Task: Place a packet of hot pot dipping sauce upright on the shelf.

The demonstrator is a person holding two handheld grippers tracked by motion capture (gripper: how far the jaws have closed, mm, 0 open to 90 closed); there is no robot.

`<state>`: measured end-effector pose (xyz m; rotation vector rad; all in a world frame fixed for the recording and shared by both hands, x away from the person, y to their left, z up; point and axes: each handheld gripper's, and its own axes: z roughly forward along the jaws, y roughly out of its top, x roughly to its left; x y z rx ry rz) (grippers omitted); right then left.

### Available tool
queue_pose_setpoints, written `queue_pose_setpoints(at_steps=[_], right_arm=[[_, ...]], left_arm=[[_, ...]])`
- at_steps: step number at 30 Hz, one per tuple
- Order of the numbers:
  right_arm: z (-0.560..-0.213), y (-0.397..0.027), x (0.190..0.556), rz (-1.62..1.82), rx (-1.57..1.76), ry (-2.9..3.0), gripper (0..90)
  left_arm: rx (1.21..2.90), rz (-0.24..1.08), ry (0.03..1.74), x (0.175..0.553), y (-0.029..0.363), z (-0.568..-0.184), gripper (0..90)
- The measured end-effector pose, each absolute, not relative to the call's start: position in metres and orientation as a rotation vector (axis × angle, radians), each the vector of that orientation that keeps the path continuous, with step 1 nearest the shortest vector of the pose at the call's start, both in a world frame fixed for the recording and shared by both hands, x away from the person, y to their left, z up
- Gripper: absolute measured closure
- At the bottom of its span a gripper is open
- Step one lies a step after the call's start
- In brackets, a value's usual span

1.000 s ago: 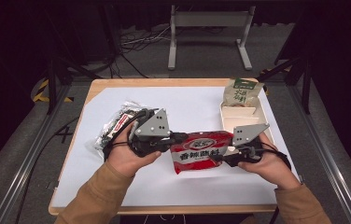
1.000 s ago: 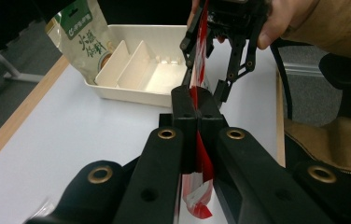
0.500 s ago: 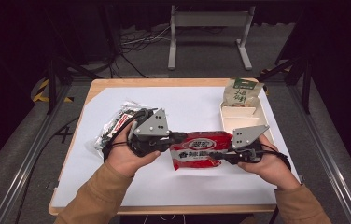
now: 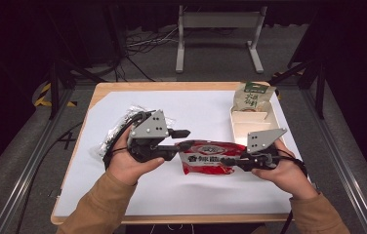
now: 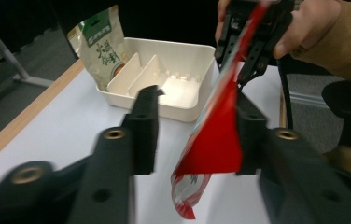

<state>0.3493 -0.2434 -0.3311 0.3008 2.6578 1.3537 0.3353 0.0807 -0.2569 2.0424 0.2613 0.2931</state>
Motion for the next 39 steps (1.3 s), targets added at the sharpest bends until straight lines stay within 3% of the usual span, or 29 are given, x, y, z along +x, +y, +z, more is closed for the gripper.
queue_pose_setpoints(at_steps=[2, 9, 19, 39], right_arm=[[-0.325, -0.247, 0.349, 1.353, 0.311, 2.657, 87.9], [-0.312, -0.257, 0.351, 1.36, 0.347, 2.644, 87.9], [-0.293, -0.274, 0.358, 1.388, 0.404, 2.586, 87.9], [-0.27, -0.304, 0.377, 1.421, 0.497, 2.478, 87.9]], left_arm=[[2.02, 0.292, 0.286, 0.335, 0.083, -0.259, 47.9], [1.965, 0.302, 0.342, 0.335, 0.099, -0.265, 41.0], [1.893, 0.308, 0.393, 0.335, 0.12, -0.279, 37.3], [1.925, 0.324, 0.499, 0.343, 0.137, -0.312, 34.3]])
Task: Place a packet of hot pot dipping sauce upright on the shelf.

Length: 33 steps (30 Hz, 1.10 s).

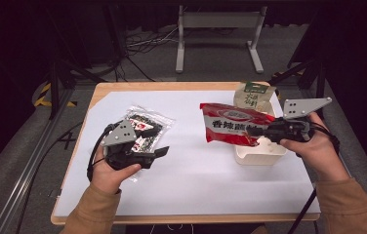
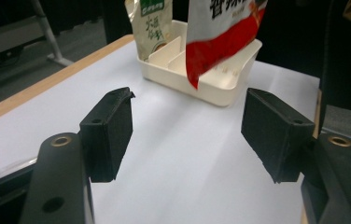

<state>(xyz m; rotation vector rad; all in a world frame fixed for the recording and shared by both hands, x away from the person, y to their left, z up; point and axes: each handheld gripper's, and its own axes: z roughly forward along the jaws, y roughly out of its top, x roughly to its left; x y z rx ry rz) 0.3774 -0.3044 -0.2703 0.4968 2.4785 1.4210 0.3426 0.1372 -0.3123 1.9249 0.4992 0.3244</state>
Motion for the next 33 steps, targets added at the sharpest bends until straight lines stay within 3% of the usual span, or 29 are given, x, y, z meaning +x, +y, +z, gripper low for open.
queue_pose_setpoints(at_steps=[33], right_arm=[[-0.267, -0.362, 0.433, 1.359, 0.662, 2.339, 87.9]], left_arm=[[1.862, 0.379, 0.635, 0.357, 0.161, -0.341, 28.4]])
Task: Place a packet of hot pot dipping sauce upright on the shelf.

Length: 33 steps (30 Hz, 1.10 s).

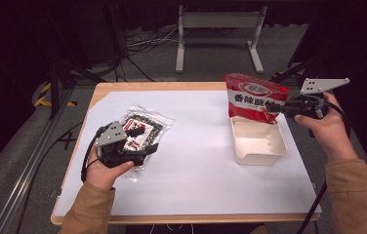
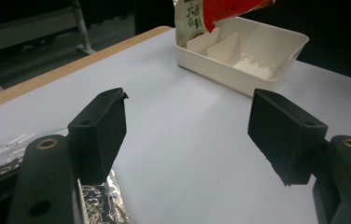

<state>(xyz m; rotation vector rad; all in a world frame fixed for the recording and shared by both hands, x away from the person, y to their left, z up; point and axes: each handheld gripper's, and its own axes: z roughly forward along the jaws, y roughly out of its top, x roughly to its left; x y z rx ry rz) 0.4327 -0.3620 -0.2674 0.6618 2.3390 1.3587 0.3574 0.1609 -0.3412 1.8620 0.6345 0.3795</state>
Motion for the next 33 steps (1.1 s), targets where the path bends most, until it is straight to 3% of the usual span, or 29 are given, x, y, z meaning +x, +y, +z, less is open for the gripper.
queue_pose_setpoints(at_steps=[14, 33], right_arm=[[-0.275, -0.38, 0.448, 1.356, 0.707, 2.321, 87.9], [-0.311, -0.396, 0.481, 1.402, 0.78, 2.35, 87.9]], left_arm=[[1.872, 0.373, 0.678, 0.363, 0.168, -0.347, 27.0], [1.916, 0.369, 0.711, 0.361, 0.176, -0.354, 27.4]])
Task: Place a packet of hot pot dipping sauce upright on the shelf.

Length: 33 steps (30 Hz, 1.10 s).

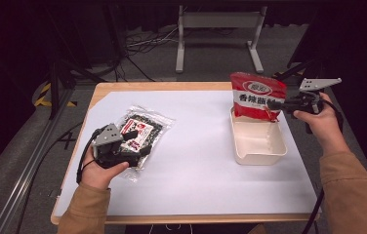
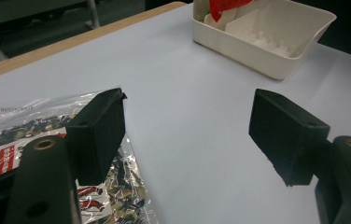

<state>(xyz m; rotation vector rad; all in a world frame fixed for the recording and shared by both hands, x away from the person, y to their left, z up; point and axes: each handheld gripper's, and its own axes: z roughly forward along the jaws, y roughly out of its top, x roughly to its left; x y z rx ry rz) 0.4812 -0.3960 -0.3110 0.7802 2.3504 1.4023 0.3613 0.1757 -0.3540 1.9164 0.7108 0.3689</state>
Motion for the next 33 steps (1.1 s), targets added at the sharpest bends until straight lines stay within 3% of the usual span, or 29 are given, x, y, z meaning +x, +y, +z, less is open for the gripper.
queue_pose_setpoints(at_steps=[33], right_arm=[[-0.342, -0.38, 0.503, 1.182, 0.831, 2.29, 82.4]], left_arm=[[1.918, 0.347, 0.732, 0.361, 0.178, -0.357, 27.4]])
